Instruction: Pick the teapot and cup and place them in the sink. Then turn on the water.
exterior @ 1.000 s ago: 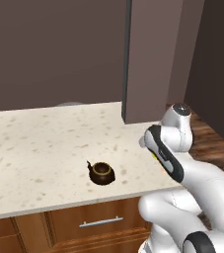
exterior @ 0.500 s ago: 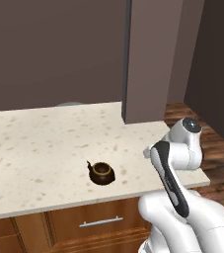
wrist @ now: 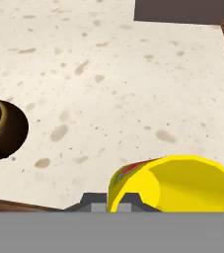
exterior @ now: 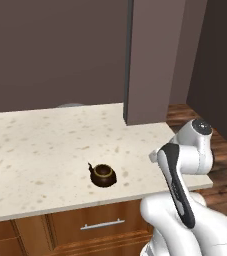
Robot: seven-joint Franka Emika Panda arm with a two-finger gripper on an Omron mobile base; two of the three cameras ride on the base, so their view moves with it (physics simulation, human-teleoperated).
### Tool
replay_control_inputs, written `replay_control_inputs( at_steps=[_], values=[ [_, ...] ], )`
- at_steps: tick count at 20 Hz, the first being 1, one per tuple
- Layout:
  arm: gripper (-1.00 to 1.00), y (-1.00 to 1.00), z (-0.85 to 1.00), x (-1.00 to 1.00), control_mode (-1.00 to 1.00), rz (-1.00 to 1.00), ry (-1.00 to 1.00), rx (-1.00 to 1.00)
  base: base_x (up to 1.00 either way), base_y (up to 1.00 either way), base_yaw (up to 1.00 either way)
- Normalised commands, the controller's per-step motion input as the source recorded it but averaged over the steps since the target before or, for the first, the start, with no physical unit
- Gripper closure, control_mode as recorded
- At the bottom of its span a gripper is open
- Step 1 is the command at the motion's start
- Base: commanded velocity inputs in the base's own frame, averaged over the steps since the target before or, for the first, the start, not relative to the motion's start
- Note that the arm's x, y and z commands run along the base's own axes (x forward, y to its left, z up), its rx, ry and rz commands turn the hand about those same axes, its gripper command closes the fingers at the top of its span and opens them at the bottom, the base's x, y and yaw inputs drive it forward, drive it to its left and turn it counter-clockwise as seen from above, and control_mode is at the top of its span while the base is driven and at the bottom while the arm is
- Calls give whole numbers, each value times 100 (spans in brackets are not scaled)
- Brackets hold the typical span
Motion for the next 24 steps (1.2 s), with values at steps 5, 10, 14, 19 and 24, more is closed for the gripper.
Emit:
replay_control_inputs(
  at_steps=[5, 10, 14, 19, 24],
  values=[
    [100, 0, 0, -51, -100, 0, -6, 0, 0, 0, 0],
    [100, 0, 0, -14, -100, 0, -2, 0, 0, 0, 0],
    [100, 0, 0, 1, -100, 0, 0, 0, 0, 0, 0],
    [100, 0, 0, -2, -100, 0, 0, 0, 0, 0, 0],
    [100, 0, -21, -51, -100, 4, 0, 0, 0, 0, 0]
  ],
)
